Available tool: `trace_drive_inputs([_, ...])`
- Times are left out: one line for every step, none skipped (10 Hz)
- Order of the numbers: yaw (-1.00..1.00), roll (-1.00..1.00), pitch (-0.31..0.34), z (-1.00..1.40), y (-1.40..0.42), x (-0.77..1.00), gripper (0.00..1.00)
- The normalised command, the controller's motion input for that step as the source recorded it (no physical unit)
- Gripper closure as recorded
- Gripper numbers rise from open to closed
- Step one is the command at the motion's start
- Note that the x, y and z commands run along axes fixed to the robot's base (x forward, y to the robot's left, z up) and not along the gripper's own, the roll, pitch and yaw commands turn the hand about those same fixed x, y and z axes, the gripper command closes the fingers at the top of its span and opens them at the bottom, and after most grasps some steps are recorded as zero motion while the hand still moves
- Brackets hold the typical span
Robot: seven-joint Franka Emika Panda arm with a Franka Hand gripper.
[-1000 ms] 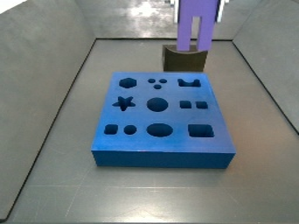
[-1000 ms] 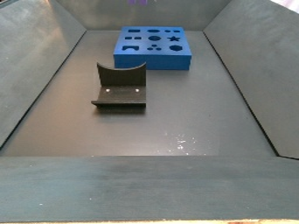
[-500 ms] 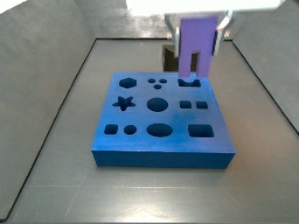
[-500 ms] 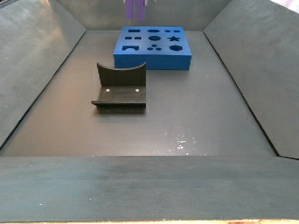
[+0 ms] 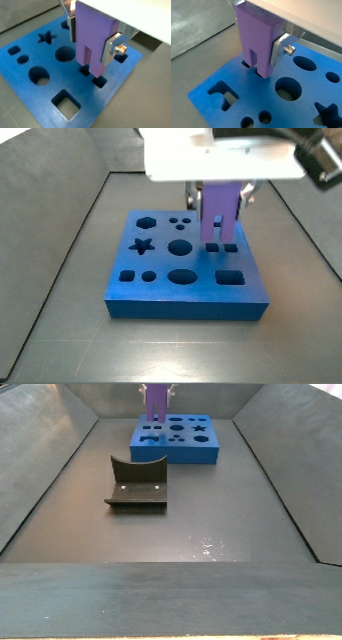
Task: Pick up the double-square object. Move up. Move to above the board. Insert the double-square object.
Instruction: Insert the double-square object.
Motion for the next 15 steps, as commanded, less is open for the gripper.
trace_drive_inputs([0.32,0.00,-0.094,-0.33,0.00,0.10,1.00])
trace_drive_inputs([0.00,0.00,0.000,-0.04,0.00,0.05,1.00])
trace_drive_inputs([0.08,-0.02,-0.083,-0.23,0.00,0.24,1.00])
trace_drive_inputs([0.15,-0.04,-0.100,-0.30,0.00,0.34,1.00])
trace_drive_inputs([0.10,-0.07,-0.123,-0.28,0.00,0.34,1.00])
trace_drive_inputs([0.07,-0.04,-0.089,-0.25,0.00,0.30,1.00])
trace_drive_inputs([0.15,0.00,0.000,-0.22,0.00,0.04,1.00])
trace_drive_inputs([0.15,0.21,0.000,-0.46,-0.03,-0.04,1.00])
trace_drive_inputs([0.10,0.29,0.071,-0.53,-0.10,-0.29,1.00])
trace_drive_inputs([0.00,0.05,0.086,-0.44,-0.08,-0.49,1.00])
trace_drive_inputs([0.00,0.00,0.060,-0.37,-0.10,-0.42,1.00])
trace_drive_inputs([0.00,0.00,0.000,-0.36,-0.13,-0.24,1.00])
trace_drive_inputs([0.03,0.08,-0.023,-0.71,-0.19,-0.05,1.00])
trace_drive_inputs([0.09,0.14,-0.120,-0.93,-0.19,0.00,1.00])
trace_drive_inputs([0.00,0.02,0.000,0.00,0.00,0.00,1.00])
